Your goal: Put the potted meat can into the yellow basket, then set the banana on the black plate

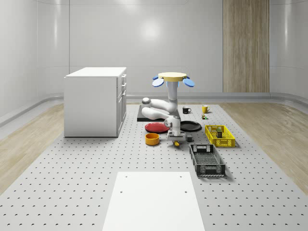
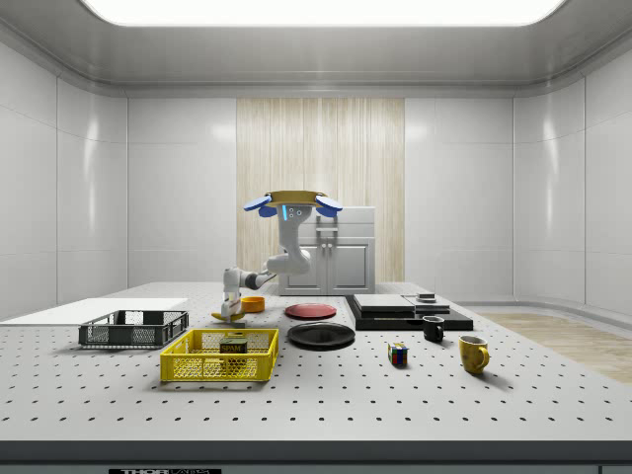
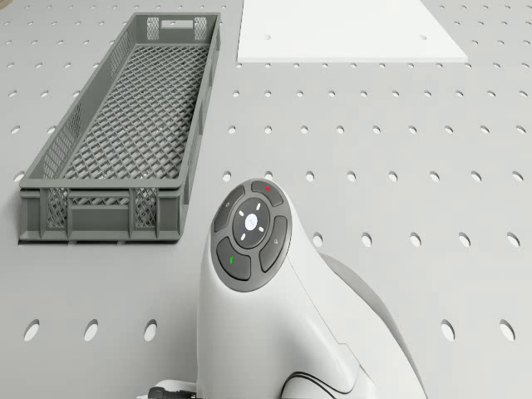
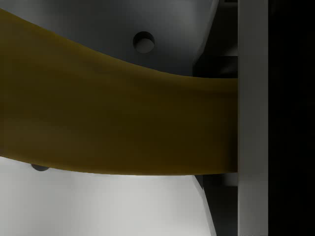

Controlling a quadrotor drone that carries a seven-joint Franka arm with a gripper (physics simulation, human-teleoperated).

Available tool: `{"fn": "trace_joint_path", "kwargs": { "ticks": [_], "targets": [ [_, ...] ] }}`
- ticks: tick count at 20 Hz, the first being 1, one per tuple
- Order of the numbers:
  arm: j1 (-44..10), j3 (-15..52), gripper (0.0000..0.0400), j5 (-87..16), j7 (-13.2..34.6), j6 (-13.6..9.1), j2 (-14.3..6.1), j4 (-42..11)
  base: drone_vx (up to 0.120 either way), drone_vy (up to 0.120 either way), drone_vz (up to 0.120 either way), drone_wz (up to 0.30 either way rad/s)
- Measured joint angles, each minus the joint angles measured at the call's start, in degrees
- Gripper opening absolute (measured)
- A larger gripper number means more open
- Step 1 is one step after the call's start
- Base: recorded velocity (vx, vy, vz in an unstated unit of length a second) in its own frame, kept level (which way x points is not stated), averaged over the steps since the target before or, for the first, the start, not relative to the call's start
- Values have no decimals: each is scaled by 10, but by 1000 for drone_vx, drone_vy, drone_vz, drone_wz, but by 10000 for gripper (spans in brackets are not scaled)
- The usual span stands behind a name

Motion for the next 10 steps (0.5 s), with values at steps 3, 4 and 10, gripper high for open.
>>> {"fn": "trace_joint_path", "kwargs": {
  "ticks": [3,4,10],
  "targets": [
    [-55,17,196,71,84,54,-29,2,0,0,0,0],
    [-103,45,198,90,141,46,-27,-8,0,0,0,0],
    [-72,67,201,80,40,-5,-8,-8,0,0,13,0]
  ]
}}
